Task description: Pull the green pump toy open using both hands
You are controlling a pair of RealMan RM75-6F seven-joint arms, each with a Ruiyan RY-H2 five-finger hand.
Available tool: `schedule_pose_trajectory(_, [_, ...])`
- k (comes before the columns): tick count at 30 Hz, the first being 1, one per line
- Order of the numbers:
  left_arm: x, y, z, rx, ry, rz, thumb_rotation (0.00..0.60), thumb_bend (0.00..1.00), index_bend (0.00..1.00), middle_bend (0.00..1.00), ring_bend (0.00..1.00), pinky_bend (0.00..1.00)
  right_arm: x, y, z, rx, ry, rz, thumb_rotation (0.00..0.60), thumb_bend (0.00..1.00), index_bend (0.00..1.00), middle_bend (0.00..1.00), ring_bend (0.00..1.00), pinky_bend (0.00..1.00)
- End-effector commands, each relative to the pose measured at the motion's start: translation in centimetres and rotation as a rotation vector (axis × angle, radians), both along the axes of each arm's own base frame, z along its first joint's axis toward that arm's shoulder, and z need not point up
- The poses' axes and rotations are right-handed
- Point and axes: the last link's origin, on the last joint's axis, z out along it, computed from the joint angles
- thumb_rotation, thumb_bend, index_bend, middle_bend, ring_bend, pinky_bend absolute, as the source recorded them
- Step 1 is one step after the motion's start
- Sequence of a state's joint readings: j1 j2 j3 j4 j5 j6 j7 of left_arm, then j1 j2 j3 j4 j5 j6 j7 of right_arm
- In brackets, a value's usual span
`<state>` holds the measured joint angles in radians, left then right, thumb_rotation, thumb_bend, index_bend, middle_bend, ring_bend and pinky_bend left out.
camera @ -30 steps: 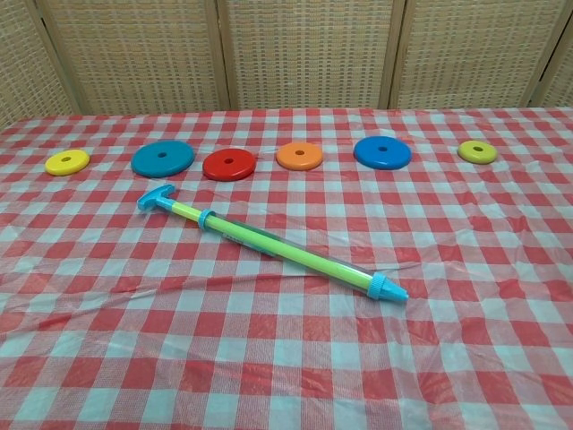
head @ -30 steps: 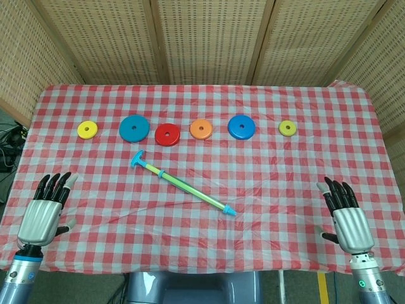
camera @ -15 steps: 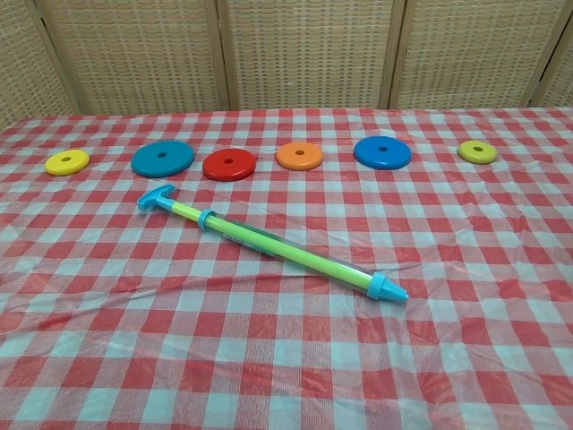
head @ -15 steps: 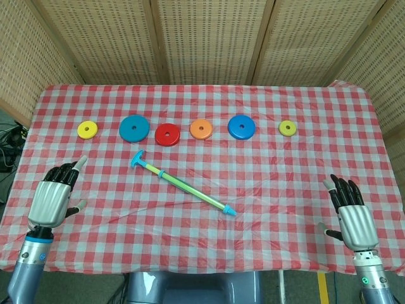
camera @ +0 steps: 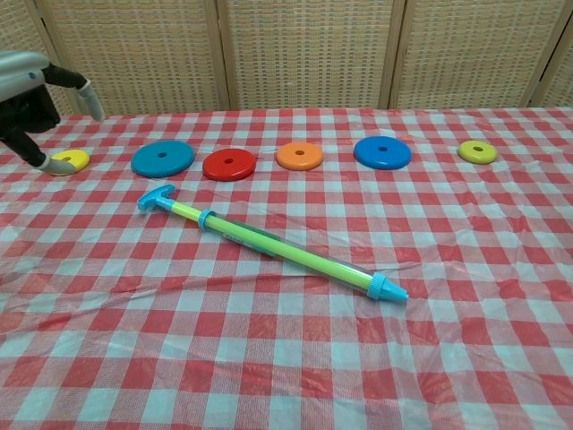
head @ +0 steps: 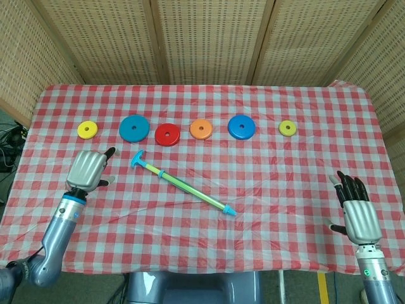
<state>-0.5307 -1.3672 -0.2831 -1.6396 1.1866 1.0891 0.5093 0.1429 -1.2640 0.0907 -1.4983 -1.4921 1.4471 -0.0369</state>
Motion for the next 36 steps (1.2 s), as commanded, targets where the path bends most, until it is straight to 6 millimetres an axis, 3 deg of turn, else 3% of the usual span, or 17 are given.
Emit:
schedule_pose_trajectory(1, [1.3, 2.4, -1.5, -0.051, 0.032, 0.027, 0.600, 0.17, 0.35, 0.93, 0.85, 0.73, -0.1, -0.1, 0.1, -0.004, -0.004, -0.004, 0.600, 0.13, 0.03, 0.00, 0.00, 0.00])
schedule_pose_trajectory(15, [3.9, 7.1, -7.2, -0.137, 0.115, 0.109, 0.600, 0.18, 0.43, 0.93, 0.85, 0.73, -0.7, -0.5, 0.2, -0.009, -0.017, -0.024, 0.600, 0.13, 0.04, 0.00, 0.00, 0.00])
schedule_pose_trajectory(22, [4.3, 7.6, -9.4, -0.172, 0.163, 0.124, 0.600, 0.18, 0.45, 0.93, 0.85, 0.73, -0.8, -0.6, 0.6, -0.022, -0.031, -0.025, 0.600, 0.13, 0.04, 0.00, 0.00, 0.00])
schedule_pose_trajectory(36, [4.2, 7.9, -11.7, -0.189, 0.208, 0.154, 0.600, 0.19, 0.47, 0.93, 0.85, 0.73, -1.0, -0.6, 0.9, -0.025, -0.055, -0.031, 0.600, 0.13, 0.04, 0.00, 0.00, 0.00])
